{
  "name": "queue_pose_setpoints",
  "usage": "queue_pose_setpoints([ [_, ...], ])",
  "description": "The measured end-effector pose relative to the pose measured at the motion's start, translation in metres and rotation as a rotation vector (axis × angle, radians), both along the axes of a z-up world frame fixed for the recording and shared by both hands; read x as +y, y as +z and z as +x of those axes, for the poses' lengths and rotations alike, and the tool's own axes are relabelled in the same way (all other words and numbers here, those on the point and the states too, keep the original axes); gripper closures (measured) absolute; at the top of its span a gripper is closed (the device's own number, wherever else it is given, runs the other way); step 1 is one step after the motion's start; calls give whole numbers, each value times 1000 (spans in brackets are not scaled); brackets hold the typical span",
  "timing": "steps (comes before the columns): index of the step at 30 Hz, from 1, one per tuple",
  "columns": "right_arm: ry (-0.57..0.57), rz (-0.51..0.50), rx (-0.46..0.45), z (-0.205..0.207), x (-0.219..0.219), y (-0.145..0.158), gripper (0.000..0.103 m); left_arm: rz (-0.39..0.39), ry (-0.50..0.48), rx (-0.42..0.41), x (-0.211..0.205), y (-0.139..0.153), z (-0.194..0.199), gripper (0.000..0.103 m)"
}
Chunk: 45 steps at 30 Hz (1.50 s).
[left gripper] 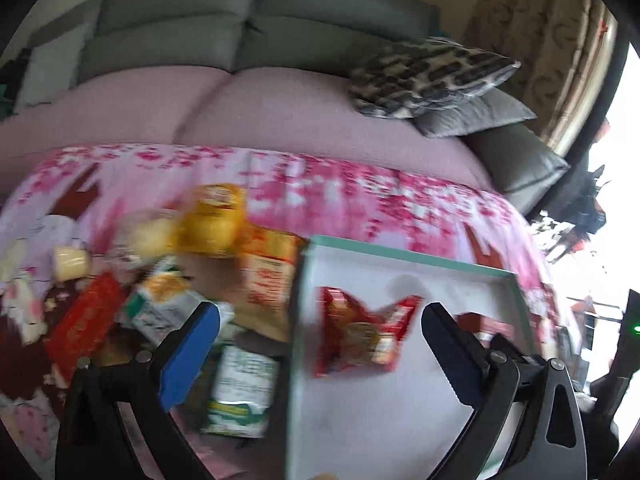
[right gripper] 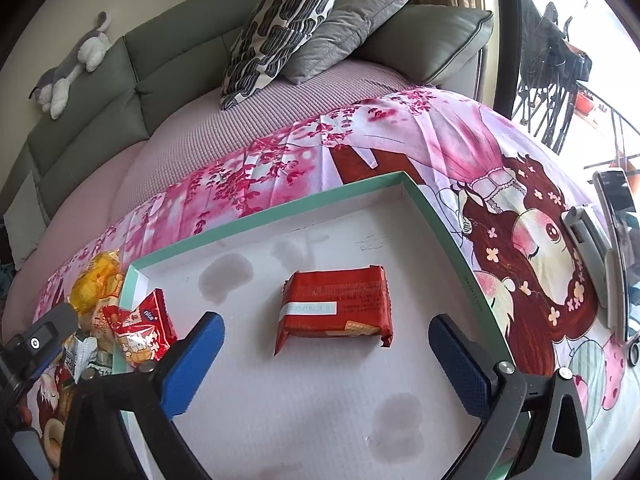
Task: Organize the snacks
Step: 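Open the right tool to drop the red box in the tray while the left tool releases the red bag, then move both tools back from the tray to the snack pile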
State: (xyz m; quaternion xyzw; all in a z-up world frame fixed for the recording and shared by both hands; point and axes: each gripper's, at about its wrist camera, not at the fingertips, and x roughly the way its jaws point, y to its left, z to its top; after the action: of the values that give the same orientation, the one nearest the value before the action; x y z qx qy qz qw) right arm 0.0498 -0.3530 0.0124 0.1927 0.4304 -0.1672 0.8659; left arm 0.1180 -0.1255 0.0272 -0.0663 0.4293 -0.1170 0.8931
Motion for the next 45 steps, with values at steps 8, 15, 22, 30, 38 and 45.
queue_pose_setpoints([
  [8,8,-10,-3,-2,9,4,0,50,49,14,21,-10,-1,2],
  [15,13,-5,-5,-5,17,6,0,74,59,-2,34,-6,-9,2],
  [22,42,-17,-25,-2,32,10,0,82,79,-4,50,-4,-16,2],
  [30,66,-15,-40,1,51,14,0,95,112,4,72,-6,-20,2],
  [38,91,-41,-44,6,74,17,0,99,168,31,103,-12,-20,2],
  [45,171,-48,-50,11,109,21,0,112,234,61,141,-15,-21,2],
])
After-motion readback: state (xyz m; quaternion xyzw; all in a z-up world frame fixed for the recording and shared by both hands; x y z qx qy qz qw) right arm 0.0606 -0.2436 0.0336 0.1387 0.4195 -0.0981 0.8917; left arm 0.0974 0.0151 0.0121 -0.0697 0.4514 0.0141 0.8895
